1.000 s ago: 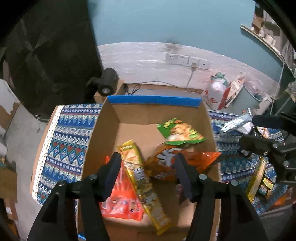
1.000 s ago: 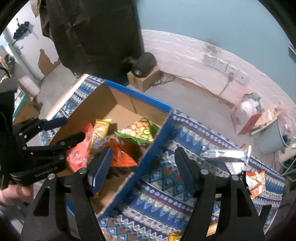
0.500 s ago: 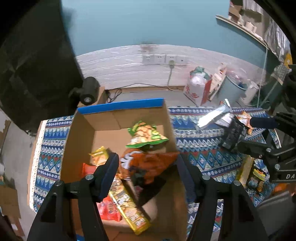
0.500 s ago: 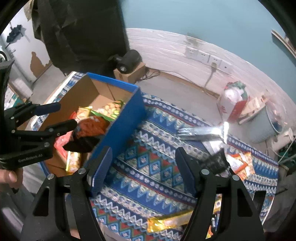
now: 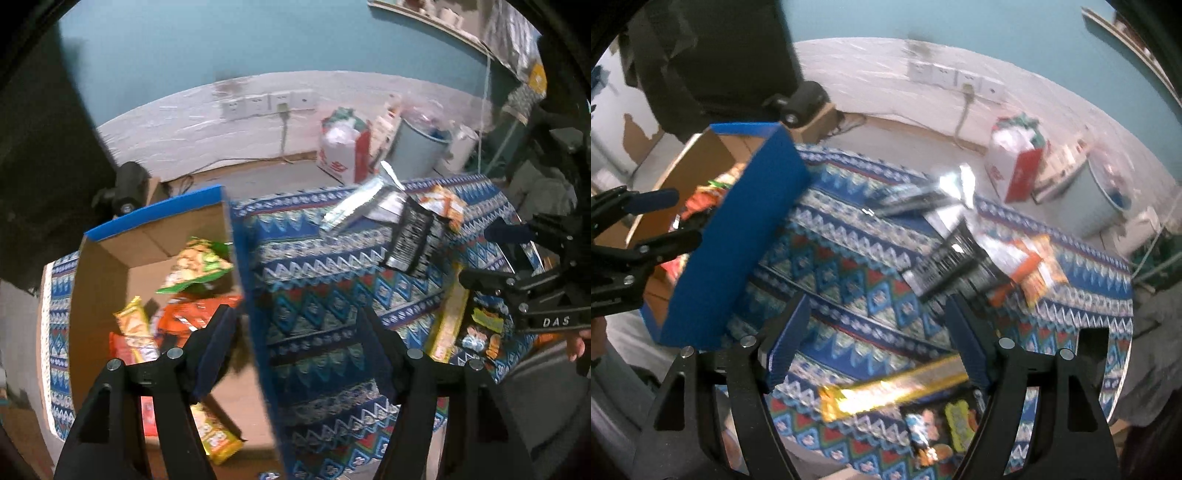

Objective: Organize snacks
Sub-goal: 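Grasp the long yellow wafer bar with left tool while right tool grasps the black snack bag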

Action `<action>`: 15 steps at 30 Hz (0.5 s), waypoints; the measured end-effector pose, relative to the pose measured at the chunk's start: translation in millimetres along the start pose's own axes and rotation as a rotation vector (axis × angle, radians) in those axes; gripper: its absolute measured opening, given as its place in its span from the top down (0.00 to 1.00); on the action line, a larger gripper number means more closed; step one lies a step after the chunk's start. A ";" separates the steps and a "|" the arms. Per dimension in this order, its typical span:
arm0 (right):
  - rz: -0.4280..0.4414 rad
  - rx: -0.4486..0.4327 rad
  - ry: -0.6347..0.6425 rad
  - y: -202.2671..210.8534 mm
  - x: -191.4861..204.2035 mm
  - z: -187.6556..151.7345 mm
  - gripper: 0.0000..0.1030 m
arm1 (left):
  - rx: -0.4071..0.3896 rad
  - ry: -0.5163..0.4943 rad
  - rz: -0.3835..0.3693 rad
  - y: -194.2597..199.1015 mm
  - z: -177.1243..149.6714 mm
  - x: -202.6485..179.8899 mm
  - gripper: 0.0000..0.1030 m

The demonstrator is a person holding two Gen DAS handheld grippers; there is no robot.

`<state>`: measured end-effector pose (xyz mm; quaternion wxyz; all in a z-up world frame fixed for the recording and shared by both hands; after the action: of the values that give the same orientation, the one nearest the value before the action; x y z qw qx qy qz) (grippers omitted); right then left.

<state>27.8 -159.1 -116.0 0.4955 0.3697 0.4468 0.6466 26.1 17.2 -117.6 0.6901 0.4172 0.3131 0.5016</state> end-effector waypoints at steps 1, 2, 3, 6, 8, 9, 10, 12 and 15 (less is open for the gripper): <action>-0.005 0.005 -0.010 -0.5 -6.9 -5.3 0.26 | 0.008 -0.010 -0.004 -2.2 -0.6 -5.3 0.32; -0.010 0.008 -0.017 -0.7 -12.5 -9.8 0.26 | 0.016 -0.021 -0.008 -4.6 -1.1 -11.2 0.32; -0.017 0.012 -0.025 -0.8 -17.9 -14.4 0.25 | 0.025 -0.033 -0.011 -7.5 -2.0 -17.6 0.32; -0.033 0.024 -0.052 -2.3 -34.0 -27.1 0.24 | 0.045 -0.068 -0.017 -14.2 -4.7 -34.4 0.32; -0.044 0.037 -0.076 -3.9 -45.8 -36.9 0.24 | 0.056 -0.089 -0.021 -18.1 -6.2 -44.4 0.32; -0.047 0.045 -0.088 -5.1 -50.6 -41.9 0.24 | 0.065 -0.100 -0.026 -21.1 -7.6 -51.0 0.32; -0.048 0.050 -0.095 -6.1 -53.4 -45.5 0.23 | 0.074 -0.108 -0.033 -23.1 -9.1 -55.5 0.32; -0.052 0.068 -0.105 -8.2 -60.4 -56.0 0.23 | 0.091 -0.120 -0.045 -27.7 -11.6 -64.7 0.32; -0.055 0.093 -0.111 -12.2 -68.0 -68.6 0.22 | 0.118 -0.138 -0.062 -35.7 -14.7 -77.5 0.32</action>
<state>-15.5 -238.4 -152.3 0.5197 0.4152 0.4582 0.5896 5.7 -58.1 -155.0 0.6996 0.4809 0.3066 0.4305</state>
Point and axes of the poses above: each gripper's, at about its wrist camera, not at the fingertips, and y roughly against the way its jaws point, x to its left, z to its top, the point moved 3 cm from there along -y, roughly the way its jaws point, and after that the axes turned 1 degree about x, right-handed, at the moved point
